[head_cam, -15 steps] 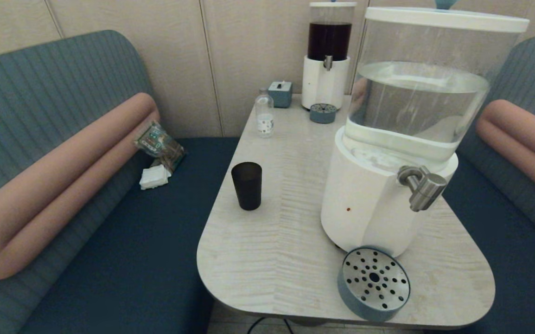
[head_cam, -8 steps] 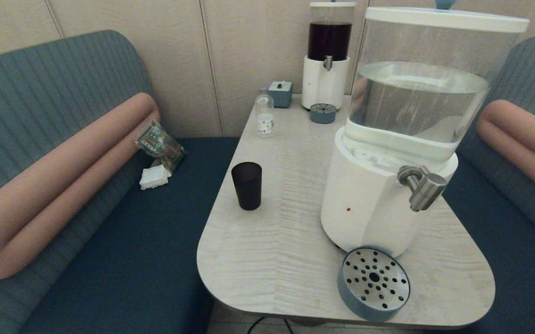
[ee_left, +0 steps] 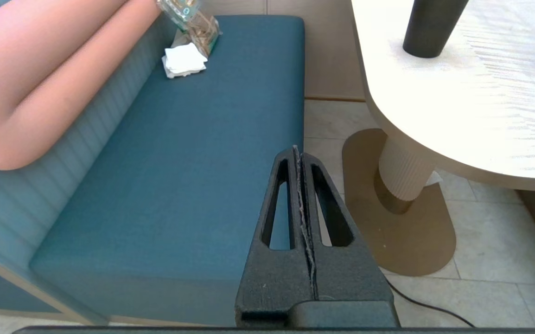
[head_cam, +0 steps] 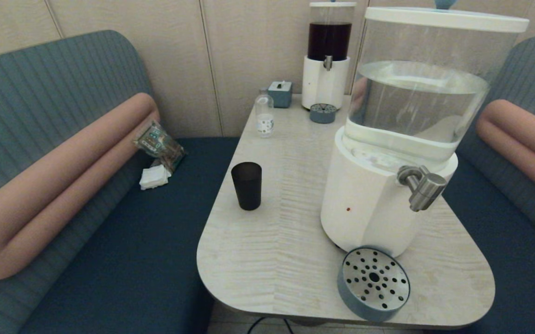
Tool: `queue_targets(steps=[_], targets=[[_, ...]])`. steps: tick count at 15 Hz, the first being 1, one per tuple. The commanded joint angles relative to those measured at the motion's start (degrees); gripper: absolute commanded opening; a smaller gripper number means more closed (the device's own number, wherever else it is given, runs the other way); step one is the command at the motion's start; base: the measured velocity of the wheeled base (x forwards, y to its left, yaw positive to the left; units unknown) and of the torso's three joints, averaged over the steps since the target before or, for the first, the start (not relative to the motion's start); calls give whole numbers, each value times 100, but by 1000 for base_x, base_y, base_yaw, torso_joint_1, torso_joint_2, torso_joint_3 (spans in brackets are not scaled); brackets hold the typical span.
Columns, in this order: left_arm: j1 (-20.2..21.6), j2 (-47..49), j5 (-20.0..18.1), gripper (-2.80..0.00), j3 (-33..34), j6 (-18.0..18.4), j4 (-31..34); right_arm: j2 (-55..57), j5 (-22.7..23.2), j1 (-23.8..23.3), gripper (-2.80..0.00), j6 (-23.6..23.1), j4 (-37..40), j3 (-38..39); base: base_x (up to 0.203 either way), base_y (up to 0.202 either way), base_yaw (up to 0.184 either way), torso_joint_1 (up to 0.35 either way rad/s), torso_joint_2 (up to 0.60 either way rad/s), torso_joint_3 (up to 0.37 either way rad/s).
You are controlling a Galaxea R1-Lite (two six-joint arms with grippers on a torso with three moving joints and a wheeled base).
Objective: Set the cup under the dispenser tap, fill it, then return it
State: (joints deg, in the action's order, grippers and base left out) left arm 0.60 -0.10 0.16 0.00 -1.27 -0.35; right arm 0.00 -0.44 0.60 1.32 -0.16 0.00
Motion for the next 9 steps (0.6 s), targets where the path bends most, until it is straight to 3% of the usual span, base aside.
queue_targets(steps=[1,9], targets=[[2,10,-7,-280,9,3,0,-9,0,2,-280,0,-2,3,0,0,0,0,0,0],[2,10,-7,-280,9,-14,-9,-9,0,2,-280,0,-2,9,0,0,0,0,0,0]])
